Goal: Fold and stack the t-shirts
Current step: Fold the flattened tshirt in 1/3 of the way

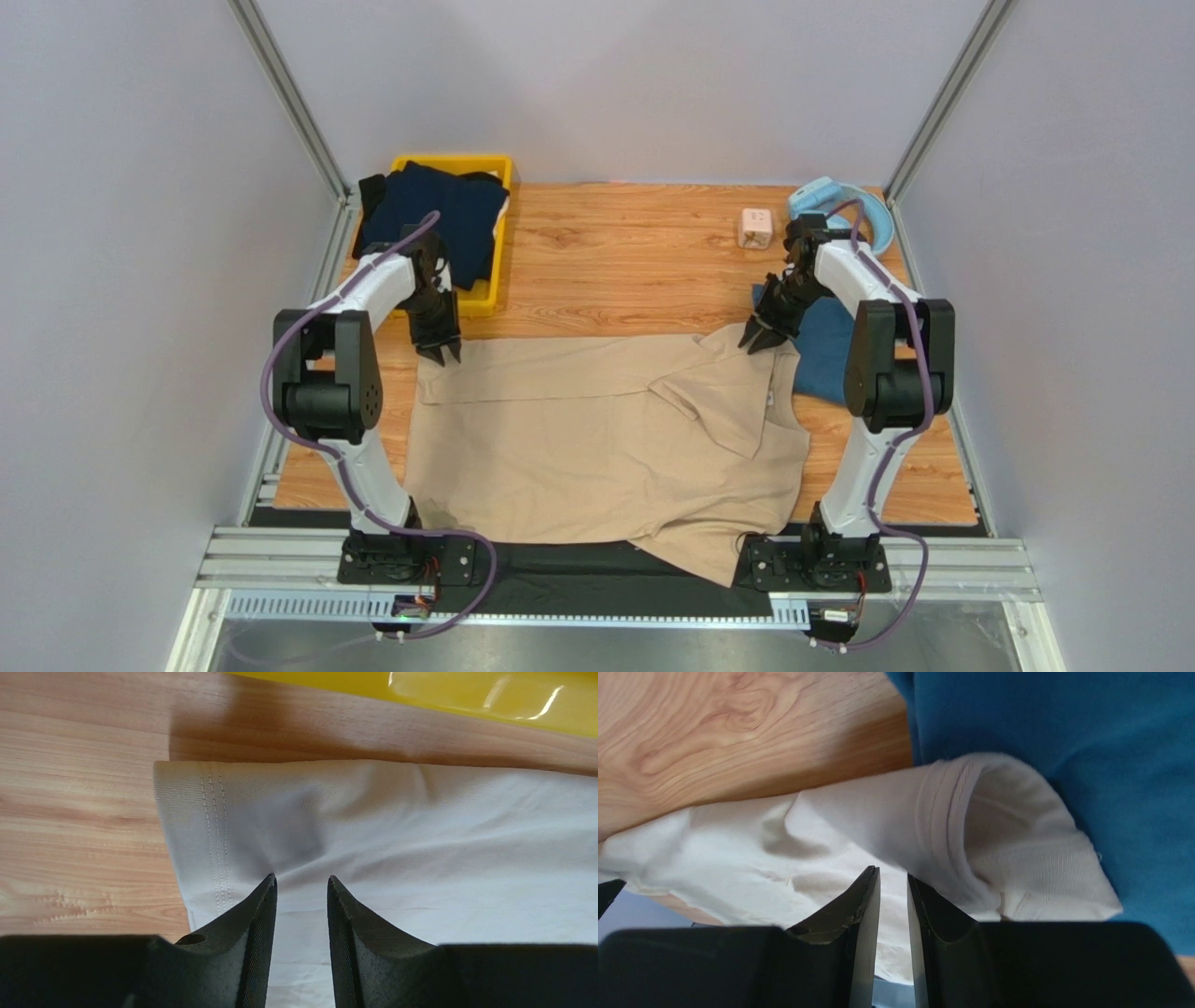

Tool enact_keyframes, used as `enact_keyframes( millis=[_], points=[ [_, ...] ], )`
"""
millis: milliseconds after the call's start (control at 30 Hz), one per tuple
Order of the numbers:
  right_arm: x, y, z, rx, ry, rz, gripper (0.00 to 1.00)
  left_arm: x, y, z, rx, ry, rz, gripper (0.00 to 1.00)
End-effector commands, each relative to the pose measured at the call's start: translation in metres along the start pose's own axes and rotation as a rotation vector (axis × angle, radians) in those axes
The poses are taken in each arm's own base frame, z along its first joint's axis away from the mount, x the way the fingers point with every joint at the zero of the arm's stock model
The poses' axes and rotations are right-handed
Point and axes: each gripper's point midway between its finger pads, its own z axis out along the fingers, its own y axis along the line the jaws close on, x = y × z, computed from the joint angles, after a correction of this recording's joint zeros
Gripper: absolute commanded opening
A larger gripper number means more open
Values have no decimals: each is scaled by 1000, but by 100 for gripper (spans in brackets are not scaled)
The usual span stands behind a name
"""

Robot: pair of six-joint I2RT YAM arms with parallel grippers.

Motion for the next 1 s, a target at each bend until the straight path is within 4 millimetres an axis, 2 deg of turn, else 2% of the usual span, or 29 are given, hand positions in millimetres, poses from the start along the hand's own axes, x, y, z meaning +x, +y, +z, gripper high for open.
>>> enact_keyframes(
  millis=[0,100,167,267,300,367,400,500,533,567,600,667,833,867,967],
  points=[
    [-4,-21,27,115,9,-2,24,8,2,19,-3,25,15,38],
    [-6,-34,38,174,23,-1,21,13,10,33,-40,45,11,31],
    [-8,-39,45,196,31,4,12,15,13,43,-59,74,2,17],
    [-14,-41,52,221,40,12,0,13,16,51,-82,99,-15,3],
    [-19,-38,51,225,35,8,0,5,15,51,-81,85,-22,1],
    [-22,-42,57,248,50,14,0,3,16,51,-78,110,-36,0],
    [-23,-41,56,252,56,15,0,-11,18,43,-84,87,-56,0],
    [-31,-37,51,254,39,13,0,-27,17,25,-84,41,-48,0],
    [-34,-34,48,251,27,12,0,-28,22,21,-115,48,-41,0],
    [-36,-34,48,256,24,10,0,-40,21,14,-117,27,-31,0],
    [-37,-36,49,263,30,13,0,-37,23,11,-130,52,-25,0],
    [-40,-34,48,266,22,13,0,-46,31,12,-140,60,-37,0],
    [-53,-24,50,248,21,32,0,-46,34,23,-118,112,-85,0],
    [-60,-17,46,236,0,29,0,-47,33,23,-117,113,-85,0],
    [-66,-14,43,242,-8,35,0,-49,34,22,-117,106,-83,0]
  ],
)
